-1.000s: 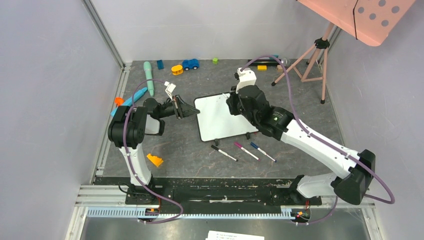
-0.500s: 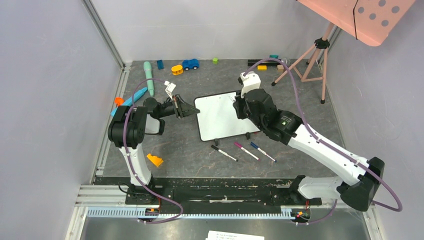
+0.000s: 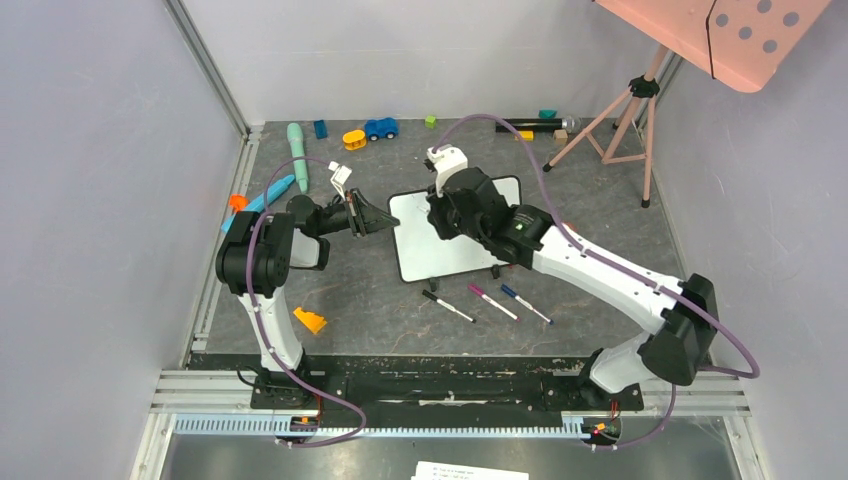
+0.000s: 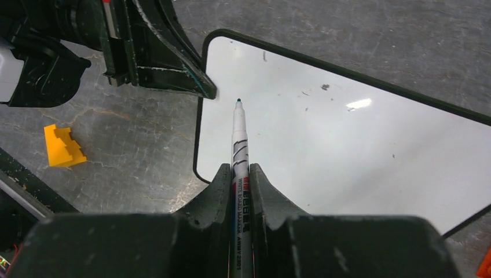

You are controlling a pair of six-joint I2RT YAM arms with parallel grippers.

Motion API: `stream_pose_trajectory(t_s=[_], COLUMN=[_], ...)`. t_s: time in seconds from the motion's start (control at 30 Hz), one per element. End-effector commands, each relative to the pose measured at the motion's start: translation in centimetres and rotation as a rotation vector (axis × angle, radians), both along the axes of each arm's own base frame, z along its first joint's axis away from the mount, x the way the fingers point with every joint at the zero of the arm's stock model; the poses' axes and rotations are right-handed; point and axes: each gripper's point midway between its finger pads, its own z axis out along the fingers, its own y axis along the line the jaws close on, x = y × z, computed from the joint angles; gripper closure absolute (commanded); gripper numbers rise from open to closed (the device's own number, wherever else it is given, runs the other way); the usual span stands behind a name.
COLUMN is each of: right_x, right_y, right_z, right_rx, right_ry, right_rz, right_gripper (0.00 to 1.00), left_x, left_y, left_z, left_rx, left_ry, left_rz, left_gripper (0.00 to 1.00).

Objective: Write a sentence on the whiteboard

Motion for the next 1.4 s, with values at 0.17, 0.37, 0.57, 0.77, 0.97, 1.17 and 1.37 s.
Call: stream_pose_trajectory(t_s=[0.17,0.37,0.57,0.77,0.97,1.17,1.37], right_x=[0.5,0.9,0.5,1.3,2.4,2.9,3.3], right_y=[3.8,4.6,5.2,4.4,3.8,3.9,4.3], right_z=[2.9,1.7,2.2,1.9,1.0,0.7,-0.4], right_rx=[0.04,0.04,0.059,0.029,-0.026,-0.046,-0.07], right_ry=[-0.073,-0.031,-0.09,-0.116,-0.134,-0.144,-0.133], right_rz=[0.086,0.057,0.134,0.088,0.034,0.027,0.032], right_gripper=[1.0,1.0,1.0,1.0,1.0,1.0,1.0], left_x=[-0.1,-0.2,-0.3,-0.2,-0.2,-0.1,-0.1], left_y=[-0.1,-0.1,0.0,0.0,0.0,0.0,0.0], left_z=[1.1,1.1,1.2,1.3,1.3,1.2,1.2], left_rx=[-0.001,-0.001,-0.002,-0.003,-0.004,-0.004,-0.004], left_ry=[-0.108,-0.11,-0.112,-0.113,-0.114,-0.112,-0.113], left_rz=[-0.004,0.0,0.008,0.015,0.02,0.018,0.017], left_gripper=[0.98,0.98,0.98,0.98,0.98,0.98,0.98])
